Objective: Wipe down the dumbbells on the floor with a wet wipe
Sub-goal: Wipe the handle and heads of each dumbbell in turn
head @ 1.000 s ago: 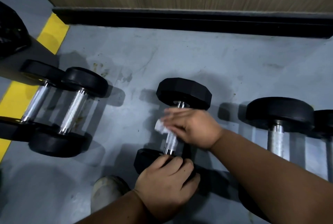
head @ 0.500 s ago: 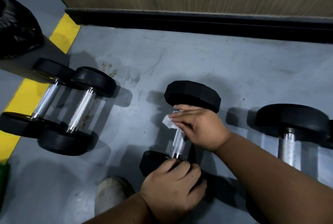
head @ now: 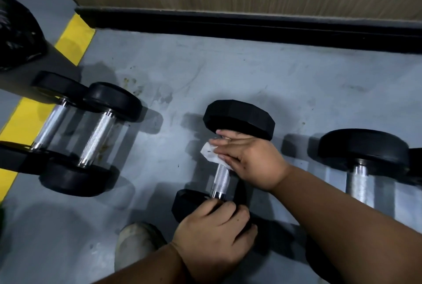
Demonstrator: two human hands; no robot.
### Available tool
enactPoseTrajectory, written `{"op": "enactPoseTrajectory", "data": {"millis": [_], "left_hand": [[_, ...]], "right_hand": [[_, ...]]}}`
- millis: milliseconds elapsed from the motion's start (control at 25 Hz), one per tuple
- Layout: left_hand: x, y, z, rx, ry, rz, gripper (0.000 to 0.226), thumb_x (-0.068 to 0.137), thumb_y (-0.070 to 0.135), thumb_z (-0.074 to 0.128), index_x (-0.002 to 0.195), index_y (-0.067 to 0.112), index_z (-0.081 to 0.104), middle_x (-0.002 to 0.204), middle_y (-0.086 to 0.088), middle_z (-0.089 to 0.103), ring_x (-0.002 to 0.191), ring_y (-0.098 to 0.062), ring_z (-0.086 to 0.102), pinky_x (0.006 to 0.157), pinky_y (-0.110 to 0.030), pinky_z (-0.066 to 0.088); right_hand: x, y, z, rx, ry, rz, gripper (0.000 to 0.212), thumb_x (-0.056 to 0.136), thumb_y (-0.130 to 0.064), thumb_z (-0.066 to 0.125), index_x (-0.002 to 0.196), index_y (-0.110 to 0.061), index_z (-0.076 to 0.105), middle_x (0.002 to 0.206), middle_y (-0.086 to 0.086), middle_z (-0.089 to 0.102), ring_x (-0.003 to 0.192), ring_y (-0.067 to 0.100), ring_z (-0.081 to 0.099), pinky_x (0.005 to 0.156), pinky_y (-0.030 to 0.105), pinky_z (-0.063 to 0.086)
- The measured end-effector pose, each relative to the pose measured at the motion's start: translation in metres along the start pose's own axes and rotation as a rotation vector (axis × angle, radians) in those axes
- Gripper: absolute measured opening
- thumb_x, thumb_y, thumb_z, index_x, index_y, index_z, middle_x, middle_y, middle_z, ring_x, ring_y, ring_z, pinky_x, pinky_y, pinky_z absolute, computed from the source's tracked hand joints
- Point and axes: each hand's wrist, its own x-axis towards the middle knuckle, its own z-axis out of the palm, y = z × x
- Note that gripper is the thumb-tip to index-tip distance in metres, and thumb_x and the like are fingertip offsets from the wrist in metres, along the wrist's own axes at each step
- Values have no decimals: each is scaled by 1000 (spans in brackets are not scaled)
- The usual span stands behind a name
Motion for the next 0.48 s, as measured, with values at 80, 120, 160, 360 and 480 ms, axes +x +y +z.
{"op": "enactPoseTrajectory", "data": {"millis": [80,120,160,360,480], "left_hand": [[-1,-1,0,-15,4,18,12,93,26,65,102,25,72,106,-5,70,81,-27,62,72,-35,50],[-1,-1,0,-28,4,24,12,93,25,64,102,25,72,109,-4,70,82,-27,63,73,-35,50],[-2,-1,0,-37,3,27,11,93,24,63,101,25,72,111,-1,70,83,-26,63,74,-36,51],[-1,-1,-1,-58,4,52,9,94,24,61,95,26,70,112,1,70,85,-27,65,75,-37,52],[-2,-3,-3,-38,3,70,11,94,24,61,96,27,71,113,0,70,85,-28,65,74,-35,52]], "right_hand": [[-9,-6,1,7,-43,-46,28,103,-27,54,119,-17,74,136,-7,66,141,17,48,107,41,49],[-15,-12,1,40,-112,-92,29,103,-26,53,124,-17,72,138,-6,64,143,19,46,110,42,46],[-22,-18,1,79,-190,-152,30,103,-25,53,128,-19,70,140,-7,63,144,18,45,112,42,45],[-10,-6,-10,-31,-292,-288,42,88,-9,68,127,-25,70,143,-11,60,142,12,47,112,31,45],[3,7,-6,-74,-69,-97,28,91,-14,66,117,-19,75,135,-7,66,136,19,54,109,35,49]]}}
